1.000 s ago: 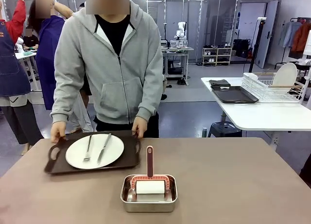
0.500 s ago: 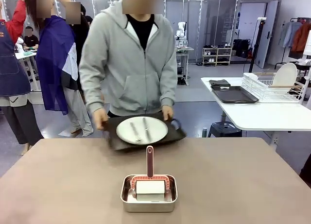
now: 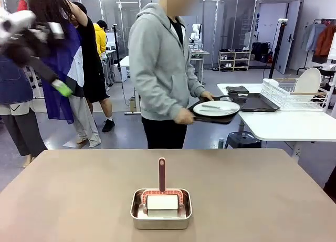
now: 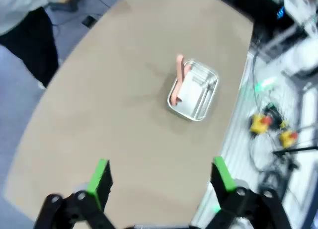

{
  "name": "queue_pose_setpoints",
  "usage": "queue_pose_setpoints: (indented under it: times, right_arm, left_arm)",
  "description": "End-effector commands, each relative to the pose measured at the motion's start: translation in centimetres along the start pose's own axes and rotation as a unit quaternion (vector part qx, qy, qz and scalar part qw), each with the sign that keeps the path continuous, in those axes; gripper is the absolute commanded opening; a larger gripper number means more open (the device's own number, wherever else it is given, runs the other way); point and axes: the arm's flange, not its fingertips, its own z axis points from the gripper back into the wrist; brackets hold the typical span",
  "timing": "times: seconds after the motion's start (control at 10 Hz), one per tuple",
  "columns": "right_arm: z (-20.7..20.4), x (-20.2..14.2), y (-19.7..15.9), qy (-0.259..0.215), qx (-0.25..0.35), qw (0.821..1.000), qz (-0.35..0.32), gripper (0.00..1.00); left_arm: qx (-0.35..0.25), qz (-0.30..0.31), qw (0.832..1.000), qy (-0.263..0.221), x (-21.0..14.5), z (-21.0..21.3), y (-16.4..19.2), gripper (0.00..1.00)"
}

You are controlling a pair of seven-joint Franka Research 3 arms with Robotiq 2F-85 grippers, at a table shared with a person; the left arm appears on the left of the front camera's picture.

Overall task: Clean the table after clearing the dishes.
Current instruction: When the right (or left) Handle tray is removed, use the right hand (or left hand) to clean the right (or left) side of the table with the Lint Roller.

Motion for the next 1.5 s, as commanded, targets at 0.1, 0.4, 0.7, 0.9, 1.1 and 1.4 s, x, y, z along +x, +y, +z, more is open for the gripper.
queue_pose_setpoints:
  times: [0.1,0.4,0.7,0.9,1.1,1.4]
  right_arm:
    - [0.0,0.0,0.3,-0.003,0.004,1.0,0.003,1.0]
    - [0.0,0.0,0.3,-0.003,0.004,1.0,0.003,1.0]
    - [0.0,0.0,0.3,-0.003,0.004,1.0,0.003,1.0]
    - [0.0,0.0,0.3,-0.003,0.004,1.0,0.003,1.0]
    - [0.0,0.0,0.3,-0.003,0.004,1.0,0.003,1.0]
    - [0.0,0.0,0.3,-0.003,0.004,1.0,0.003,1.0]
  left_arm:
    - [0.018,-0.137,0.988,0.072,2.2,-9.2,-4.7,1.0]
    - [0.002,-0.171,0.979,0.115,2.5,-14.9,-7.8,1.0]
    - [-0.016,-0.165,0.979,0.117,3.7,-15.6,-8.2,1.0]
    - [-0.016,-0.165,0.979,0.117,3.7,-15.6,-8.2,1.0]
    - [-0.008,-0.207,0.966,0.157,6.0,-18.1,-8.6,1.0]
    - [-0.011,-0.235,0.95,0.204,10.8,-23.7,-9.2,1.0]
